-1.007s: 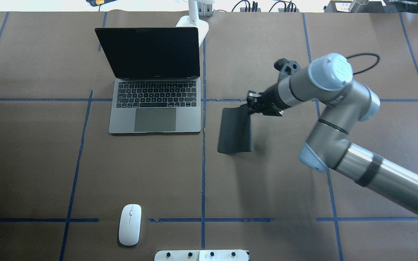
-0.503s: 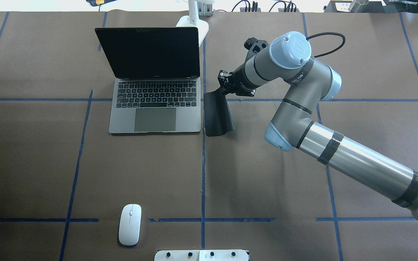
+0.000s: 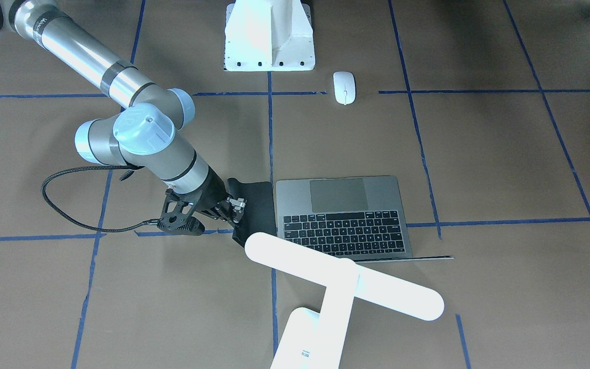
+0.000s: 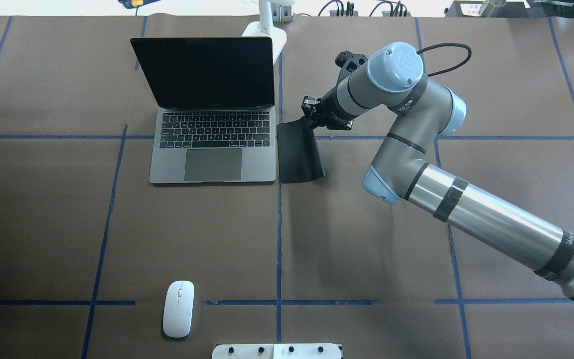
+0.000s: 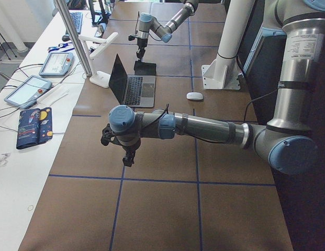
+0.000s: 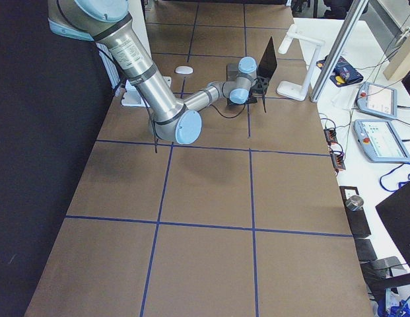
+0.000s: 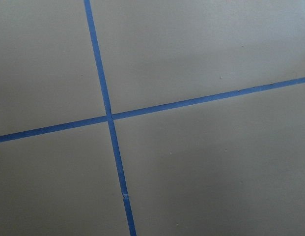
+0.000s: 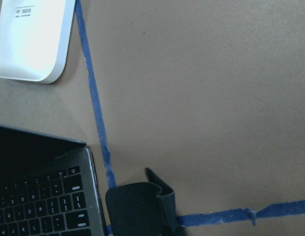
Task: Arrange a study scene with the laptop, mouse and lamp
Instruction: 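Carry the black mouse pad beside the laptop with the right gripper, then release the mouse pad and withdraw the right gripper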
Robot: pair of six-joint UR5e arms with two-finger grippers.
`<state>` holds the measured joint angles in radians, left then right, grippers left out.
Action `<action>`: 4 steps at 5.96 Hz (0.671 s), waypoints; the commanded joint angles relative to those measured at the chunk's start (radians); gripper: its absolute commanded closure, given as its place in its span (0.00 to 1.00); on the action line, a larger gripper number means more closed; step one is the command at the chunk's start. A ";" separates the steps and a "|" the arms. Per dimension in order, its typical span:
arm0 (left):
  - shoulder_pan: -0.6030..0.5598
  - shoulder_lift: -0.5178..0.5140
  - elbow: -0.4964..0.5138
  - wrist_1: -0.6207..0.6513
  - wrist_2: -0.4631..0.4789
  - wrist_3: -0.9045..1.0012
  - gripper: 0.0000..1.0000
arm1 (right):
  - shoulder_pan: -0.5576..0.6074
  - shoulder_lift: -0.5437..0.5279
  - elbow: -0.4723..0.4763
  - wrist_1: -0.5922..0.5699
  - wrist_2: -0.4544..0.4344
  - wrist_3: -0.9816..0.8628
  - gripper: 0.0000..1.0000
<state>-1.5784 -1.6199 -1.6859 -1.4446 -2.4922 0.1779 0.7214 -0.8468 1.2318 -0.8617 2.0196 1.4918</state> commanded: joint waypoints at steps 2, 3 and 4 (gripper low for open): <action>0.001 -0.002 -0.027 -0.002 0.006 0.003 0.00 | 0.032 -0.064 0.008 -0.011 0.020 -0.047 0.00; 0.003 -0.002 -0.061 -0.029 0.012 0.008 0.00 | 0.067 -0.110 0.023 -0.038 0.062 -0.165 0.00; 0.008 0.039 -0.121 -0.083 0.004 0.003 0.00 | 0.141 -0.170 0.075 -0.124 0.152 -0.291 0.00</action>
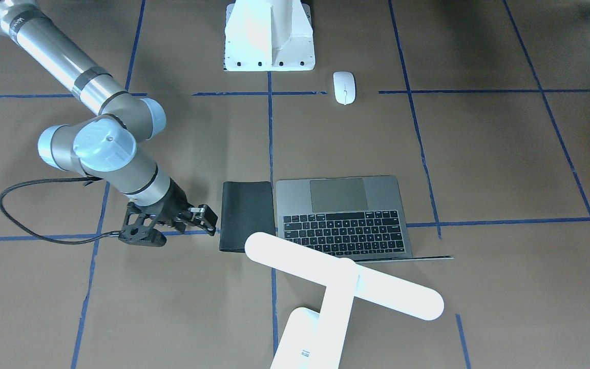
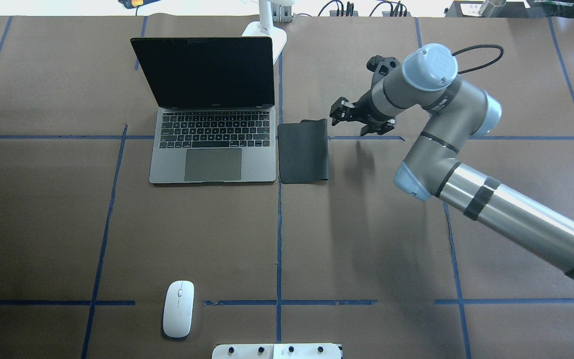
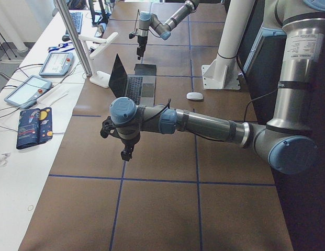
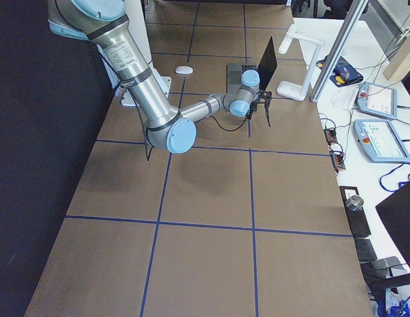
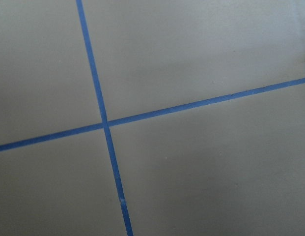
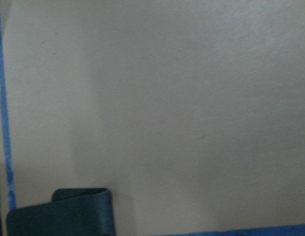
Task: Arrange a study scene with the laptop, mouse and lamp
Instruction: 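Release the mouse pad and withdraw the right gripper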
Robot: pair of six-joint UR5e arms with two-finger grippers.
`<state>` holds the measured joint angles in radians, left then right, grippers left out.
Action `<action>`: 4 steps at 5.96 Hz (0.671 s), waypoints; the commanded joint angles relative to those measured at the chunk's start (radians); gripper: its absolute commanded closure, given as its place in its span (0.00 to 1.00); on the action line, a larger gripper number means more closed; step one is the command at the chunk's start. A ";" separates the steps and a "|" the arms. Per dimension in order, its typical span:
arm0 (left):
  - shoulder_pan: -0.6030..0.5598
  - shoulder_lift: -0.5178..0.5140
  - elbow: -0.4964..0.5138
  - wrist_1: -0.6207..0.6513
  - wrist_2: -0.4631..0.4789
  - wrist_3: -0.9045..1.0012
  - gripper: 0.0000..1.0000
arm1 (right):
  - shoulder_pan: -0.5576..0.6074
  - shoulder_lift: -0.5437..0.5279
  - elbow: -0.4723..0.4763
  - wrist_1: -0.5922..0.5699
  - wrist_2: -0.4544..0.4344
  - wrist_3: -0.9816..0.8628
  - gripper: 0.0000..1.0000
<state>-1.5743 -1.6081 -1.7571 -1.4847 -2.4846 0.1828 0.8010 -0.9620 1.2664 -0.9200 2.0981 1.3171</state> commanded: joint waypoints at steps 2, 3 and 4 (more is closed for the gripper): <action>0.162 0.051 -0.172 -0.060 -0.002 -0.090 0.00 | 0.185 -0.192 0.169 -0.213 0.163 -0.441 0.00; 0.248 0.056 -0.255 -0.060 0.007 -0.241 0.00 | 0.245 -0.318 0.265 -0.270 0.189 -0.596 0.00; 0.320 0.056 -0.312 -0.060 0.029 -0.332 0.00 | 0.312 -0.437 0.365 -0.366 0.192 -0.800 0.00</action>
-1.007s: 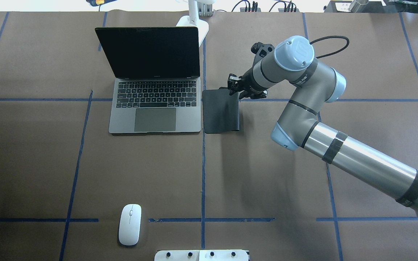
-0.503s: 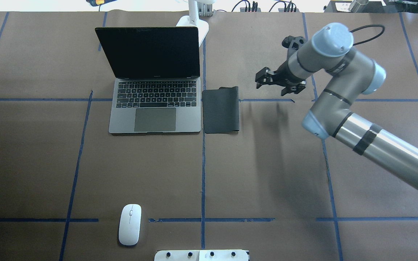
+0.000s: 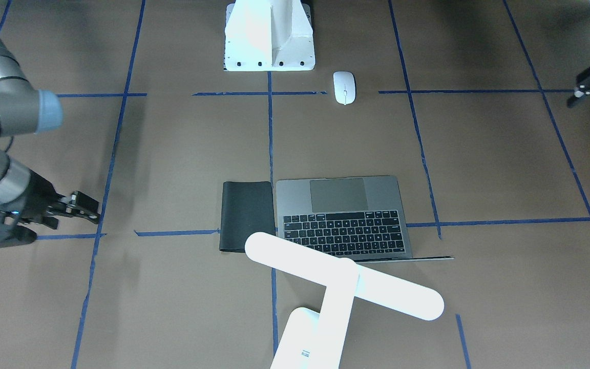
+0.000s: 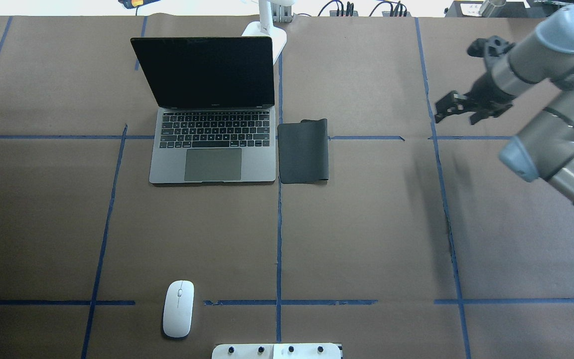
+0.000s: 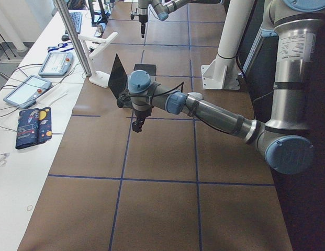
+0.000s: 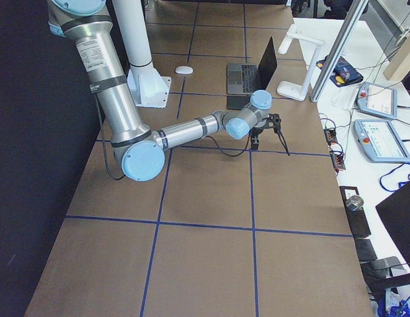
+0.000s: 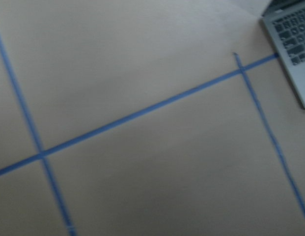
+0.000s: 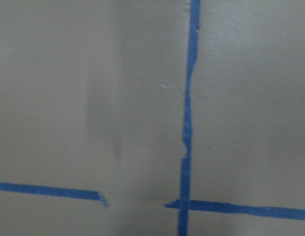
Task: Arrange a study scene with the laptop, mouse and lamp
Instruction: 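Release the mouse pad and withdraw the right gripper, then reach the left gripper down and grasp the white mouse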
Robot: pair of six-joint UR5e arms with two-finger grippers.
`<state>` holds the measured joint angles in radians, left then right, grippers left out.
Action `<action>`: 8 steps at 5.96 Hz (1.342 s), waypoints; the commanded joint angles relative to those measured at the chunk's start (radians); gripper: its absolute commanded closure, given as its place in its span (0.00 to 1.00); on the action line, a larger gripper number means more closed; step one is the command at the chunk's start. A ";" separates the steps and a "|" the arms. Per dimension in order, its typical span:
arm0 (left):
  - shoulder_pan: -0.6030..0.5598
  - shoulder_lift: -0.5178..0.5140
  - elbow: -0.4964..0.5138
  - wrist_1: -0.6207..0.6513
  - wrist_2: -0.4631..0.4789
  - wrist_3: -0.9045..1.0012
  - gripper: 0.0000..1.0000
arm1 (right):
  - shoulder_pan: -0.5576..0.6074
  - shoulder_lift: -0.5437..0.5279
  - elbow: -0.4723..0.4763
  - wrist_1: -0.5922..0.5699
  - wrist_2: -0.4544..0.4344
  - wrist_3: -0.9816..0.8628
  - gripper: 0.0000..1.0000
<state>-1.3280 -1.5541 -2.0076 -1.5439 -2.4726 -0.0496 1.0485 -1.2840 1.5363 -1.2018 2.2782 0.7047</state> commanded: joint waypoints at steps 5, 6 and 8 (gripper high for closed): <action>0.650 0.109 -0.160 -0.483 0.431 -0.903 0.00 | 0.462 -0.606 0.298 -0.234 0.027 -0.814 0.00; 0.850 0.103 -0.164 -0.489 0.631 -1.069 0.00 | 0.462 -0.601 0.298 -0.234 0.027 -0.806 0.00; 1.175 0.030 -0.155 -0.469 0.939 -1.280 0.00 | 0.462 -0.598 0.298 -0.234 0.027 -0.804 0.00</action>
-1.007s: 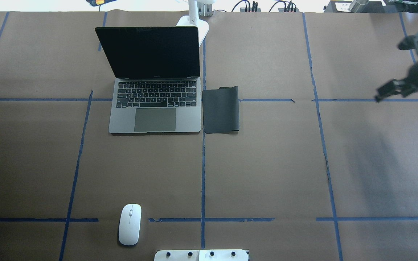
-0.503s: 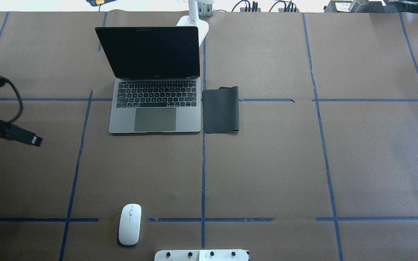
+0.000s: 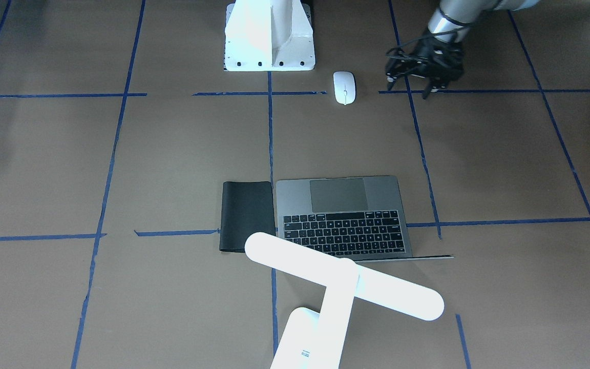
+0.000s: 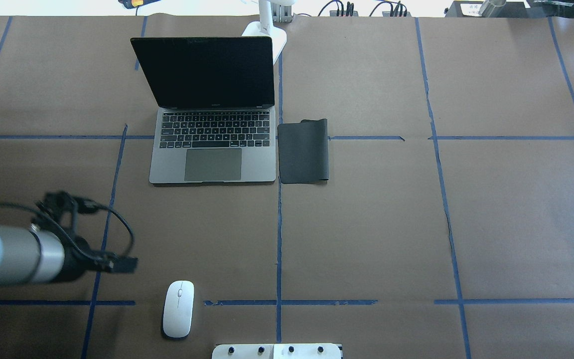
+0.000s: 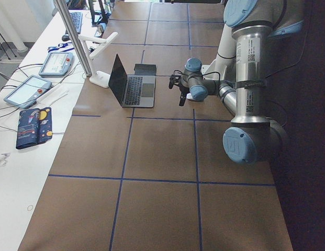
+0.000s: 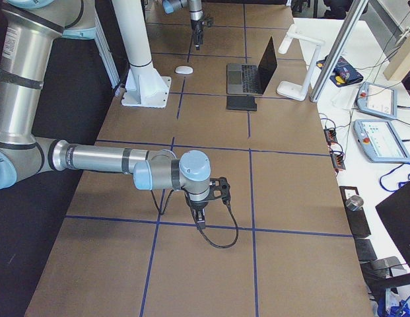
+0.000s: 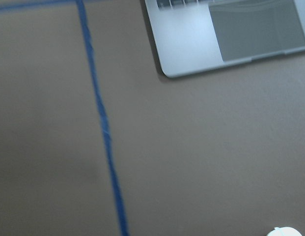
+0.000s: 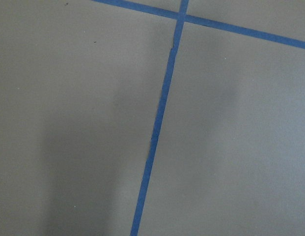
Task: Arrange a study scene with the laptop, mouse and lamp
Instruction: 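Reach the left gripper down and grasp the white mouse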
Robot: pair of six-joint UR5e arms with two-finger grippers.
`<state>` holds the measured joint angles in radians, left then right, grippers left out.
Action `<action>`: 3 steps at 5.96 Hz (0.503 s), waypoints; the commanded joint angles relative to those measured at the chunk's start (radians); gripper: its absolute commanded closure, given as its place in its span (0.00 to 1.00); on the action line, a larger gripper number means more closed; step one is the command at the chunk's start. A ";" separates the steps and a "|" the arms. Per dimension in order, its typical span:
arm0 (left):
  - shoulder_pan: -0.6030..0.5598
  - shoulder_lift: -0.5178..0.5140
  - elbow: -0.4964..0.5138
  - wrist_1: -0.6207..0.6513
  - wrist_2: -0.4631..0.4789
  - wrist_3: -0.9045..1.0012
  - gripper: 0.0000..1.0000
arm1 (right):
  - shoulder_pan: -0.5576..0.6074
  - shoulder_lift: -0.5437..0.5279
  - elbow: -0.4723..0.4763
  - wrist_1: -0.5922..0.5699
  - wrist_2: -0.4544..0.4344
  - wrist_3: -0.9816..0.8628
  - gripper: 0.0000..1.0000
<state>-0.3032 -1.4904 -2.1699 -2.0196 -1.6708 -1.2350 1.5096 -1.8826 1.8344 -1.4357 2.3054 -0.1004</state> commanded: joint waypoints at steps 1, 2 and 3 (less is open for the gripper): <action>0.252 -0.107 0.016 0.100 0.204 -0.133 0.00 | 0.001 0.000 0.000 0.001 0.003 0.002 0.00; 0.266 -0.199 0.050 0.202 0.207 -0.159 0.00 | 0.001 -0.001 -0.001 0.003 0.014 0.002 0.00; 0.272 -0.215 0.094 0.212 0.207 -0.170 0.00 | 0.001 -0.001 -0.001 0.003 0.014 0.001 0.00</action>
<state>-0.0482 -1.6676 -2.1146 -1.8444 -1.4714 -1.3871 1.5109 -1.8832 1.8336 -1.4332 2.3165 -0.0987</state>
